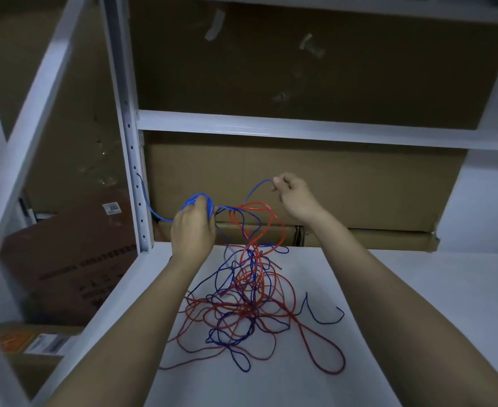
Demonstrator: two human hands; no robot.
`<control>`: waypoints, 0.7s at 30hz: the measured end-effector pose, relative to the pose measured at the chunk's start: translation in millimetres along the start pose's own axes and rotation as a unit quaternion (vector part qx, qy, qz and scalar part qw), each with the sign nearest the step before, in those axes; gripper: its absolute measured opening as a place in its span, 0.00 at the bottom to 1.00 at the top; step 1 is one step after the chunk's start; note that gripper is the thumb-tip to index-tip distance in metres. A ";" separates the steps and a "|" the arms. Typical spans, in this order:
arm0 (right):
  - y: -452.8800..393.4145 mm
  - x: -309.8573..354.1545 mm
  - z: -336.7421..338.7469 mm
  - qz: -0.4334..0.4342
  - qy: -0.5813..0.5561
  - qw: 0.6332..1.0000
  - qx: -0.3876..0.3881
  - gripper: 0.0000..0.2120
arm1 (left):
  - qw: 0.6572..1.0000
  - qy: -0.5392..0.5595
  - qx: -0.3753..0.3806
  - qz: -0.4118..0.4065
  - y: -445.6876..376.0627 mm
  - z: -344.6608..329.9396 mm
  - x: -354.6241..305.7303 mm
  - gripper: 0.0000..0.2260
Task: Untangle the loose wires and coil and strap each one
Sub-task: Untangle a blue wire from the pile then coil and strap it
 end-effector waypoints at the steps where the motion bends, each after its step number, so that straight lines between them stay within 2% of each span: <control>1: -3.7 -2.8 6.6 0.045 0.125 0.989 -0.060 0.12 | 1.000 0.006 -0.007 -0.013 0.5 2.0 0.5 0.11; 2: -7.1 -4.7 13.3 0.080 0.253 0.955 -0.131 0.12 | 1.000 0.010 -0.012 -0.024 0.9 3.5 0.9 0.12; 3: -10.1 -4.5 18.2 0.120 0.358 0.905 -0.197 0.12 | 0.999 0.012 -0.013 -0.030 1.2 4.3 1.2 0.13; 4: -12.0 -4.0 20.2 0.155 0.425 0.859 -0.239 0.13 | 0.999 0.015 -0.012 -0.030 1.5 4.4 1.6 0.14; 5: -13.5 -3.7 20.2 0.172 0.458 0.835 -0.252 0.13 | 0.999 0.023 -0.013 -0.028 2.0 4.3 1.3 0.14; 7: -20.0 -8.3 12.7 0.157 0.529 0.809 -0.201 0.13 | 0.999 0.039 -0.017 -0.026 2.1 4.0 -1.0 0.14; 8: -23.3 -14.1 6.2 0.123 0.550 0.815 -0.135 0.13 | 0.999 0.038 -0.016 -0.027 1.8 3.9 -2.5 0.14; 9: -24.5 -19.7 -0.1 0.075 0.519 0.850 -0.059 0.14 | 0.999 0.033 -0.013 -0.032 1.6 3.7 -3.9 0.14; 11: -15.5 -22.7 -11.9 0.018 0.349 0.936 0.049 0.14 | 0.999 0.017 0.003 -0.045 2.0 2.1 -6.8 0.13; 13: -0.1 -21.5 -22.7 0.050 0.148 0.985 0.072 0.15 | 0.999 0.011 0.021 -0.048 2.4 -1.2 -8.0 0.13; 14: 8.2 -22.7 -29.3 0.064 0.098 0.989 0.092 0.16 | 0.999 0.011 0.028 -0.041 2.7 -2.9 -8.0 0.12; 15: 15.2 -25.6 -36.1 0.088 0.127 0.981 0.114 0.17 | 0.999 0.012 0.032 -0.030 3.0 -4.3 -8.0 0.12; 16: 18.8 -31.5 -41.9 0.115 0.222 0.961 0.119 0.16 | 0.999 0.015 0.033 -0.014 3.3 -4.9 -7.6 0.12; 18: 14.6 -49.1 -44.4 0.131 0.404 0.903 0.065 0.13 | 0.999 0.028 0.025 0.023 2.2 -3.6 -5.7 0.13; 19: 9.6 -57.0 -40.0 0.110 0.444 0.888 0.030 0.14 | 0.998 0.034 0.017 0.043 1.3 -1.7 -3.6 0.13; 21: -2.7 -77.4 -30.1 0.022 0.455 0.890 0.009 0.13 | 0.996 0.043 0.007 0.073 0.8 1.7 2.9 0.13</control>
Point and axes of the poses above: each hand's wrist, its own y-axis away from the middle knuckle, its own z-axis out of the back of the hand, x = y × z, the point moved 2 cm from there along -y, towards the middle knuckle, and after that the axes turned 12 degrees about -z, right-handed, at the moved point
